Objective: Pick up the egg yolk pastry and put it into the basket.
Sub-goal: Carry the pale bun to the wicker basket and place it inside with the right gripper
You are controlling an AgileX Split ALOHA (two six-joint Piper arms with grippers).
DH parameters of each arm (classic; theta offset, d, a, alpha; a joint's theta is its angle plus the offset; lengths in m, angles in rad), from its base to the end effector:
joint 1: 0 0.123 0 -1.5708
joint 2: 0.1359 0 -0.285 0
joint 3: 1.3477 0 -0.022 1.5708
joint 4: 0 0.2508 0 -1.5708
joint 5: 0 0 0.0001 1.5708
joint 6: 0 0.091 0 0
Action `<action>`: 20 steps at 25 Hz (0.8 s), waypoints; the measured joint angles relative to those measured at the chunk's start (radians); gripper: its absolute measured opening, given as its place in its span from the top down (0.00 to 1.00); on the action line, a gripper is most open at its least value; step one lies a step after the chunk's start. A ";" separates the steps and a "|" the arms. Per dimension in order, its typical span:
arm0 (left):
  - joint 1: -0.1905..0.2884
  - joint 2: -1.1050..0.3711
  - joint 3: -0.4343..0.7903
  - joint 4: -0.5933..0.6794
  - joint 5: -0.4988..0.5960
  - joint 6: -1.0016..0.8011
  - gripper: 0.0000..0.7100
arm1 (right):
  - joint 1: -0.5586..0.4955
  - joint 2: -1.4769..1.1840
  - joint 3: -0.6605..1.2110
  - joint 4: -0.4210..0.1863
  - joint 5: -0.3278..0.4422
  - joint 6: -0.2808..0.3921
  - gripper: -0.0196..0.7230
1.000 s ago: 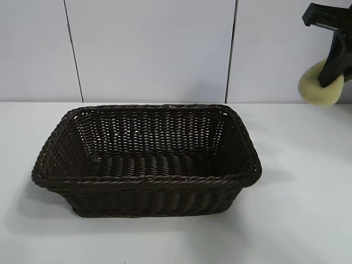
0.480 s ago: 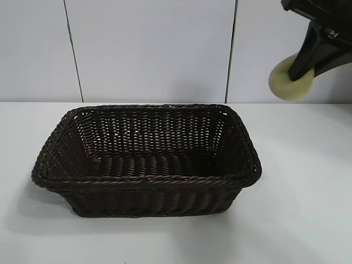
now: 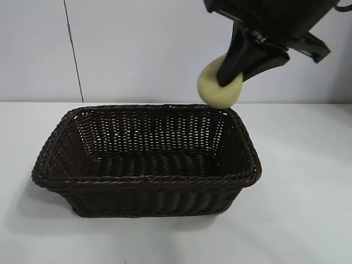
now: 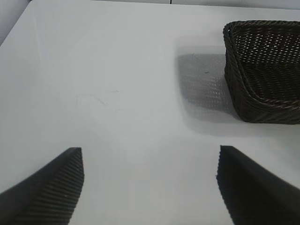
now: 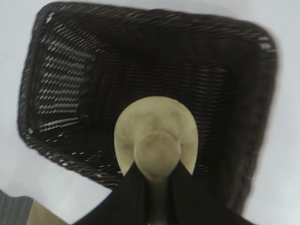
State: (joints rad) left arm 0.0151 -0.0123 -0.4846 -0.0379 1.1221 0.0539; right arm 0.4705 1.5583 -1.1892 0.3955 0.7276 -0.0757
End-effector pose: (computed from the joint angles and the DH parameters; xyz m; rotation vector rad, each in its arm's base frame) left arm -0.0076 -0.0032 0.2681 0.0440 2.1077 -0.0045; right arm 0.2851 0.1712 0.2846 -0.4207 2.5687 0.5937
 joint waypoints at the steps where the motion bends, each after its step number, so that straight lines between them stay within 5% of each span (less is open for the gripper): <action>1: 0.000 0.000 0.000 0.000 0.000 0.000 0.20 | 0.023 0.006 0.000 0.001 -0.023 0.000 0.89; 8: 0.000 0.000 0.000 0.000 0.000 0.000 0.20 | 0.133 0.074 0.000 0.007 -0.177 0.000 0.89; 20: 0.000 0.000 0.000 0.000 0.000 0.000 0.20 | 0.147 0.334 0.000 0.017 -0.451 0.000 0.89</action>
State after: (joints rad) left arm 0.0151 -0.0123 -0.4846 -0.0379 1.1221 0.0539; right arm 0.6176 1.8923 -1.1892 0.4123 0.2768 -0.0757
